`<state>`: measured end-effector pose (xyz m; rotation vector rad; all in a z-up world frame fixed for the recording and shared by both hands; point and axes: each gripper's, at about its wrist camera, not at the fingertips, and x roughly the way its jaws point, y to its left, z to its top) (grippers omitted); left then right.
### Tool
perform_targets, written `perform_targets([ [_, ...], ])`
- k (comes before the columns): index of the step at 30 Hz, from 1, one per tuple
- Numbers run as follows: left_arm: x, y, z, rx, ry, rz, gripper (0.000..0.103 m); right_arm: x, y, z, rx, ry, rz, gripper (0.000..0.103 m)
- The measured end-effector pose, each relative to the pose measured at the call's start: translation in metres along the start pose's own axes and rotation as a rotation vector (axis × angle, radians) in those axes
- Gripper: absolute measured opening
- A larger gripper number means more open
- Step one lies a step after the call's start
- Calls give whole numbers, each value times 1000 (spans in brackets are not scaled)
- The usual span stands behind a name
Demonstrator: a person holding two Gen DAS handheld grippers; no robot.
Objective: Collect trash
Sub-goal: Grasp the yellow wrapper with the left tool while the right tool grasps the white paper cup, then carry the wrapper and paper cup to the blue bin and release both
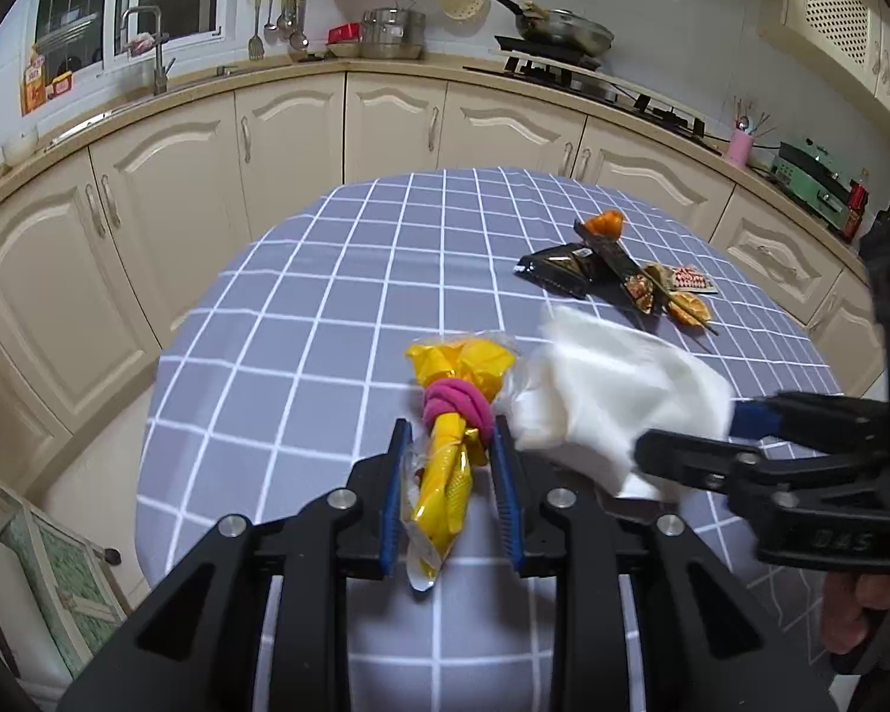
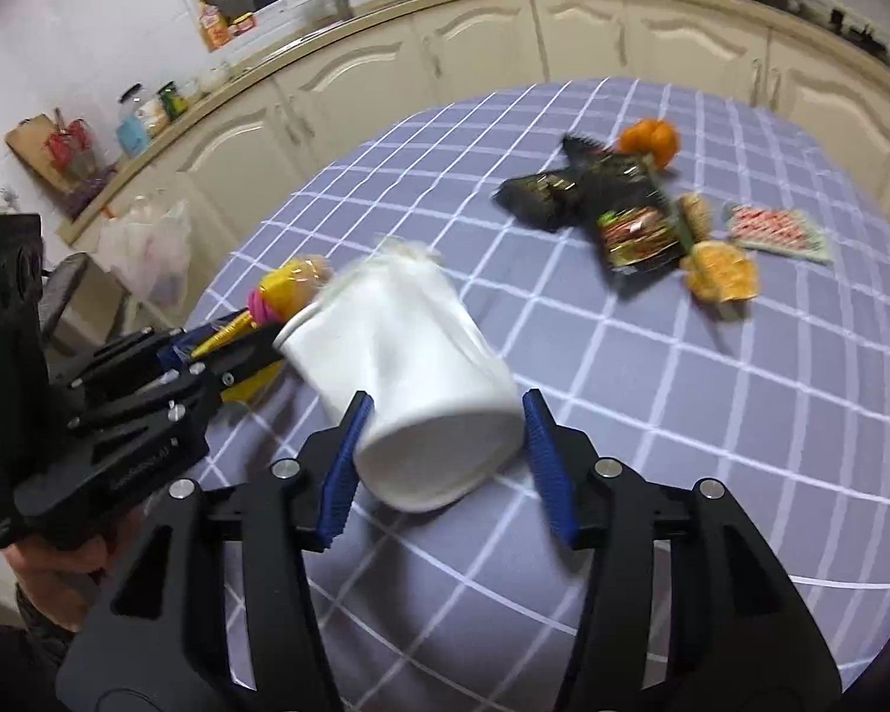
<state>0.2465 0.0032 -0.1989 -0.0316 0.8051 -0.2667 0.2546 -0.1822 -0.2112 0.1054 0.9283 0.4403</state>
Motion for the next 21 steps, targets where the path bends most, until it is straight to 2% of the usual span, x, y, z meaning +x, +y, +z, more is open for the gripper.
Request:
perform_targets([
  [4, -8, 4, -4, -28, -12, 12, 25, -7, 6, -7, -2, -26, -1, 47],
  [10, -26, 0, -5, -45, -49, 2, 24, -38, -6, -16, 55, -102, 12, 47],
  [14, -39, -14, -2, -36, -81, -24, 24, -73, -26, -22, 107, -173, 6, 47],
  [21, -64, -58, 9, 18, -149, -70, 24, -141, -64, -37, 173, -291, -59, 47],
])
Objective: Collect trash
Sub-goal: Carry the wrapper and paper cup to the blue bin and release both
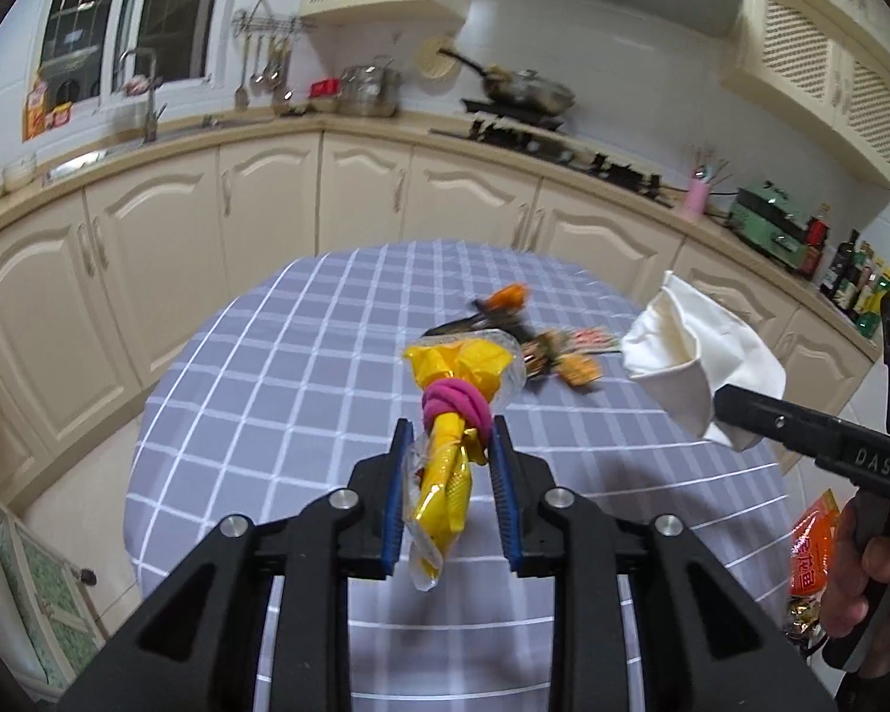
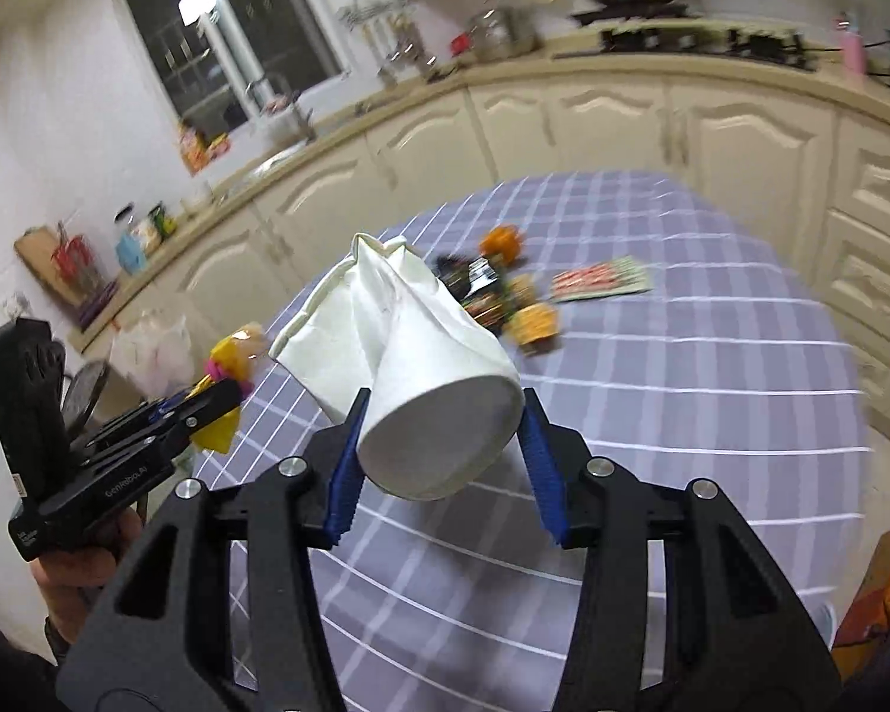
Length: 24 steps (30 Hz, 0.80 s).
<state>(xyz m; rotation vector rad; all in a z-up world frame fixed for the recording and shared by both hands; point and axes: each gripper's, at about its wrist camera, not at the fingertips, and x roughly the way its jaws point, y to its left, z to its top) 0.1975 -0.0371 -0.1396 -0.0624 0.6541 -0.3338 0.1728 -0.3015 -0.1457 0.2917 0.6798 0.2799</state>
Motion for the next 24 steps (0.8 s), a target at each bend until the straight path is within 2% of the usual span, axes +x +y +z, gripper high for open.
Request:
perform_targets([
  [5, -9, -49, 10, 57, -32, -66, 24, -53, -45, -3, 67, -84, -71, 47],
  [13, -4, -160, 3, 172, -23, -244, 24, -141, -127, -28, 214, -192, -230, 47],
  [19, 12, -246, -20, 269, 43, -379, 24, -193, -195, -66, 346, -221, -361, 47],
  [24, 29, -320, -59, 350, 133, -478, 24, -216, -256, -116, 503, -210, -487, 47],
])
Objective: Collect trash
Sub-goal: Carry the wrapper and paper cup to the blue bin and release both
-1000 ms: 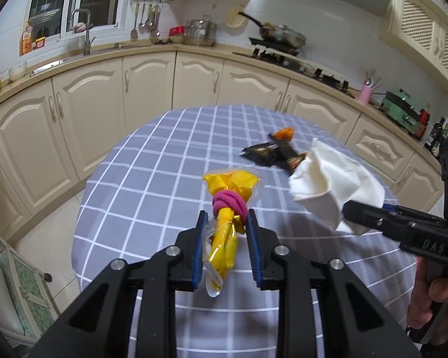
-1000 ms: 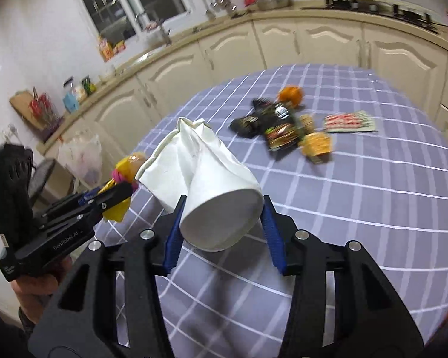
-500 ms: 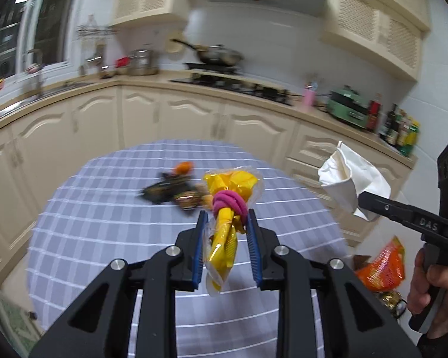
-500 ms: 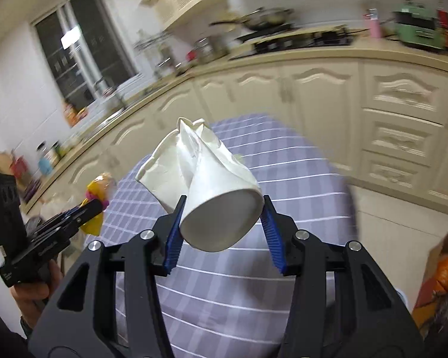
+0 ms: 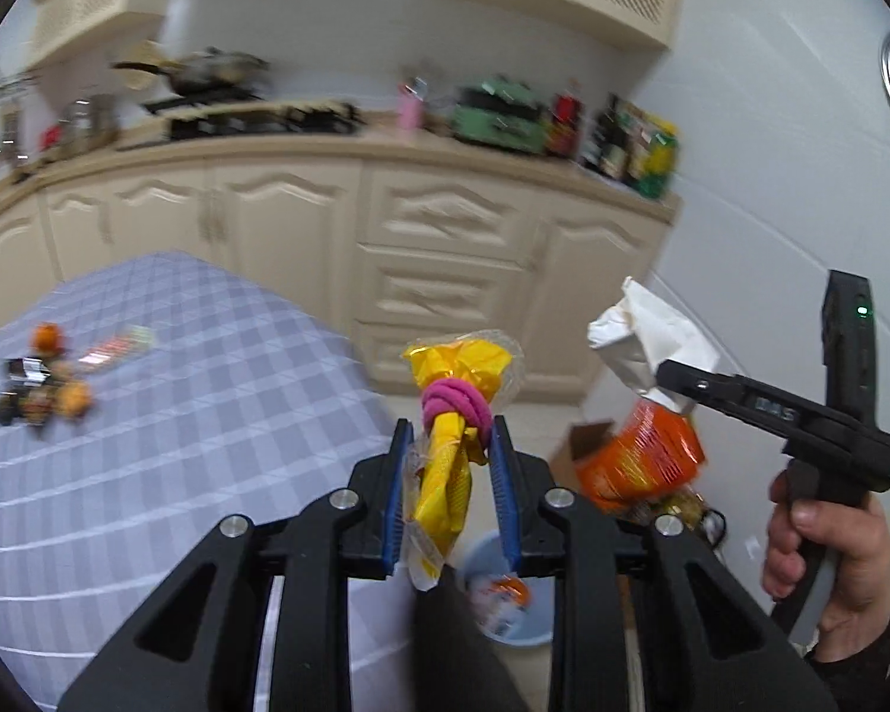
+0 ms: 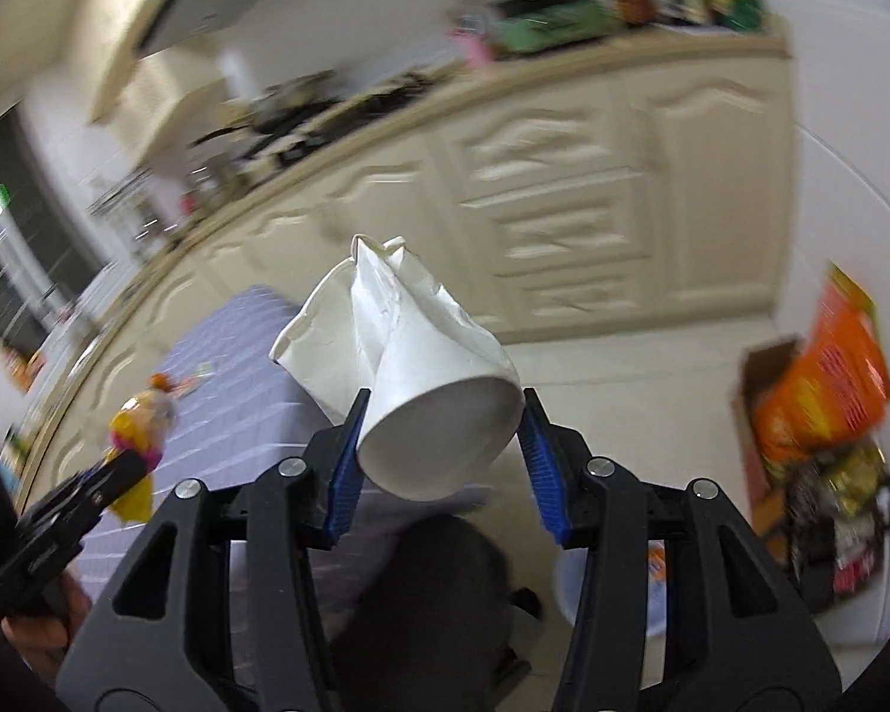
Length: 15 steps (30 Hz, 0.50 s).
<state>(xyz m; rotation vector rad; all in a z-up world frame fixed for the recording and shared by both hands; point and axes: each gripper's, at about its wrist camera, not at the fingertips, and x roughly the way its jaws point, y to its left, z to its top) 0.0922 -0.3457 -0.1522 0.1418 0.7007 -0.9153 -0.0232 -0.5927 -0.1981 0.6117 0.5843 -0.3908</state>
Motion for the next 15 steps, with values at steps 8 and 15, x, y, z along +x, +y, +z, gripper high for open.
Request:
perform_targets([
  [8, 93, -64, -36, 78, 199, -89, 24, 33, -89, -41, 173, 126, -96, 47],
  [15, 171, -80, -75, 89, 383, -116, 24, 60, -128, -64, 274, 206, -131, 48],
])
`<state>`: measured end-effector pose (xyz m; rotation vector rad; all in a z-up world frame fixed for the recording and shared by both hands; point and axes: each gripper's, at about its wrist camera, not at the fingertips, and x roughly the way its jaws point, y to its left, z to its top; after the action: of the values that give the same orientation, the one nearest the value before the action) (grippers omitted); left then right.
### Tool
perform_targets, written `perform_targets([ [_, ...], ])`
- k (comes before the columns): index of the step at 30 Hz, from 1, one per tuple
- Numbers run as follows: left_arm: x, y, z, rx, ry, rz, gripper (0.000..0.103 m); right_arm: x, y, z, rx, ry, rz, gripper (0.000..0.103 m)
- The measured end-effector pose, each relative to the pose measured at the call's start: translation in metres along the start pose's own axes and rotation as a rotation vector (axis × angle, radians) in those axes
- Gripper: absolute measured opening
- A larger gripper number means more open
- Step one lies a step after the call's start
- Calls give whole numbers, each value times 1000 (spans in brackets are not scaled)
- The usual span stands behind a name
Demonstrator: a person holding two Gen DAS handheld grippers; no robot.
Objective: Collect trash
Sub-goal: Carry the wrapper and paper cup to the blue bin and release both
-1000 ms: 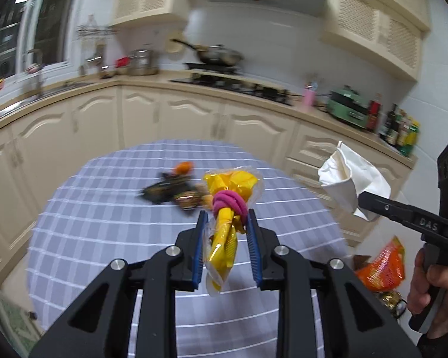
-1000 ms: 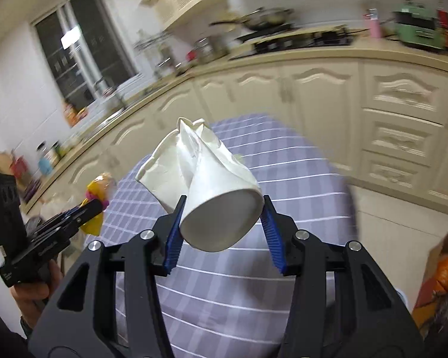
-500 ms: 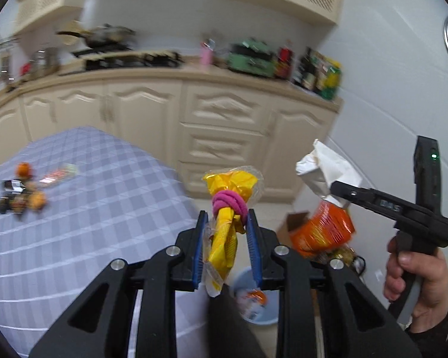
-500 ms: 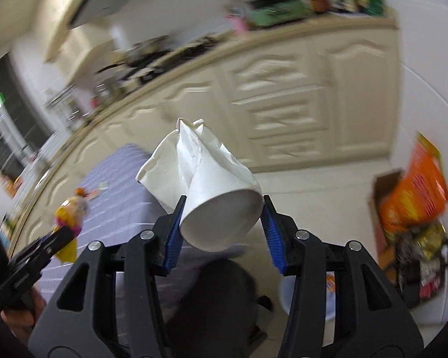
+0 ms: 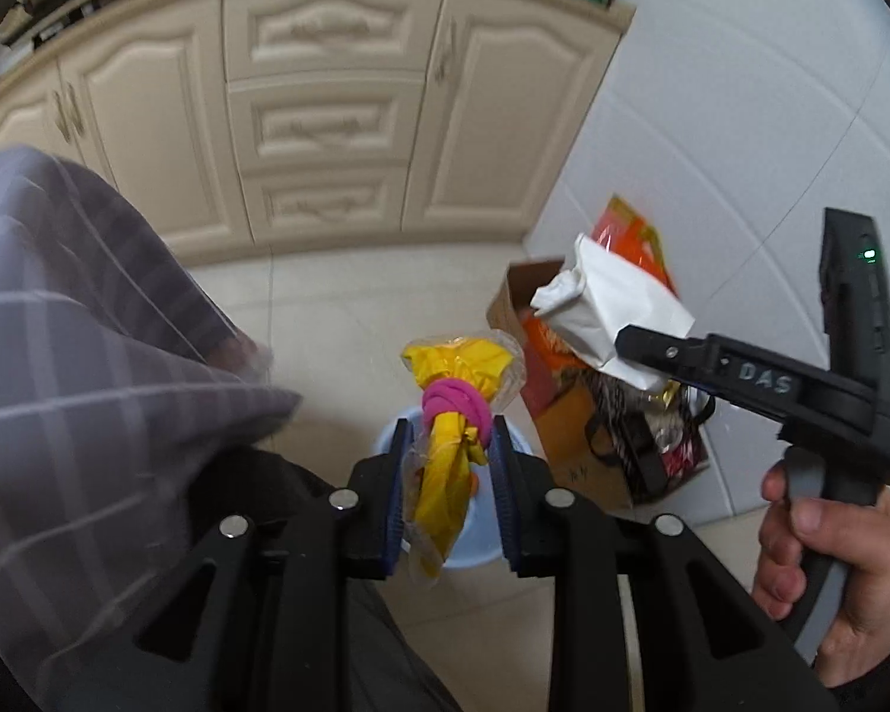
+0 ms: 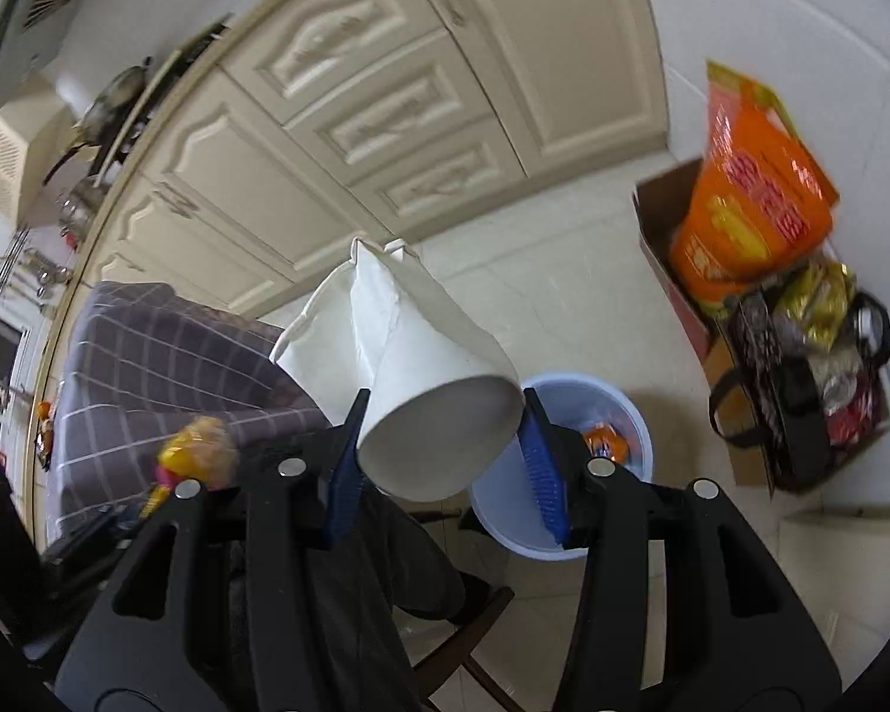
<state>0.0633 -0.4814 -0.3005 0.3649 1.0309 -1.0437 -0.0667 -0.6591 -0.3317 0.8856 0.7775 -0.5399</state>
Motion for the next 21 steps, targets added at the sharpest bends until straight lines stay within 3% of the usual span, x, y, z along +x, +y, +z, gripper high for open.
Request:
perform_targets([
  [6, 58, 0, 10, 1, 110, -64, 28, 34, -26, -6, 96, 62, 10, 50],
  [7, 68, 0, 10, 11, 140, -62, 33, 42, -33, -7, 128, 79, 13, 61],
  [8, 75, 0, 11, 14, 159, -51, 48, 48, -40, -8, 156, 95, 6, 67],
  [9, 79, 4, 10, 0, 175, -38, 57, 55, -47, -12, 187, 114, -20, 73],
  [10, 79, 8, 11, -17, 171, -35, 70, 56, -49, -13, 196, 119, -32, 74],
  [11, 74, 13, 10, -29, 151, -27, 78, 56, -50, -16, 199, 119, -37, 75],
  [13, 64, 15, 8, -18, 124, 1, 88, 53, -48, -17, 193, 116, -47, 88],
  [21, 16, 7, 13, 26, 8, 59, 92, 40, -32, -13, 144, 82, -78, 97],
])
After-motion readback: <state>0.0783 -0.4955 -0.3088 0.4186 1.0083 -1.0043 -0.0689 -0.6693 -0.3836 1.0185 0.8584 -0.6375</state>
